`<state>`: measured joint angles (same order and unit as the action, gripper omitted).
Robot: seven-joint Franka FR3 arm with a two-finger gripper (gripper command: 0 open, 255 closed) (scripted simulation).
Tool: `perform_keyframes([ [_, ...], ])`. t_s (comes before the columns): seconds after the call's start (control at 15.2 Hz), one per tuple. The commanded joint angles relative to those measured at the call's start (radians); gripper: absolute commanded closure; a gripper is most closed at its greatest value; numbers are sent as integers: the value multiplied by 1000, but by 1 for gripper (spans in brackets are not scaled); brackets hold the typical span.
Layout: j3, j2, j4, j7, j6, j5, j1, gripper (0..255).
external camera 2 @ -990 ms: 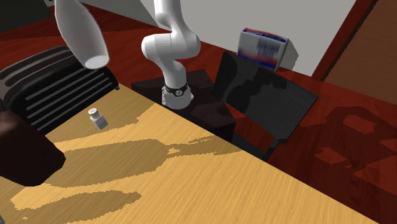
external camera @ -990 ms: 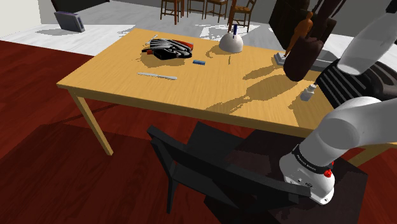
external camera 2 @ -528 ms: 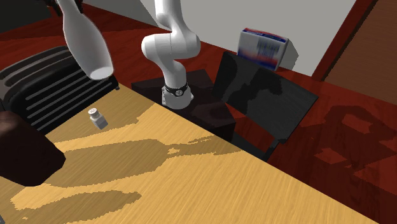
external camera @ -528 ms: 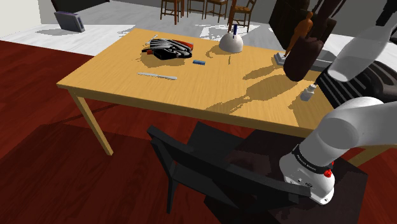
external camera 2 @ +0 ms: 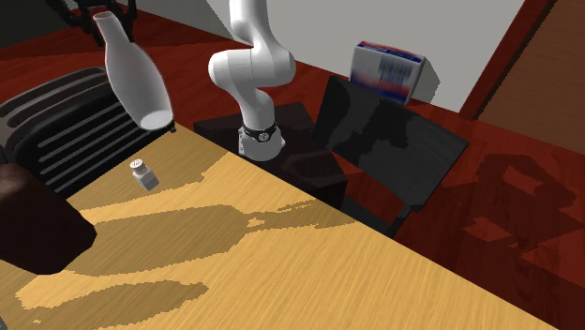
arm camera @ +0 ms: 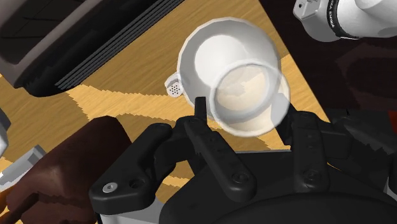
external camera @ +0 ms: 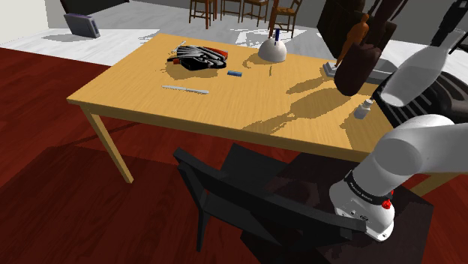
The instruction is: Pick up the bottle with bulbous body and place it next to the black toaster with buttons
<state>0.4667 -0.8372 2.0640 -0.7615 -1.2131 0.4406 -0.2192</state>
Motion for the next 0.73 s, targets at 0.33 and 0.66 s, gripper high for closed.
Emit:
perform_keyframes([
  [0.33,19,-45,117,18,-73,19,-11,255],
  [0.66,36,-74,198,31,-125,36,-20,255],
])
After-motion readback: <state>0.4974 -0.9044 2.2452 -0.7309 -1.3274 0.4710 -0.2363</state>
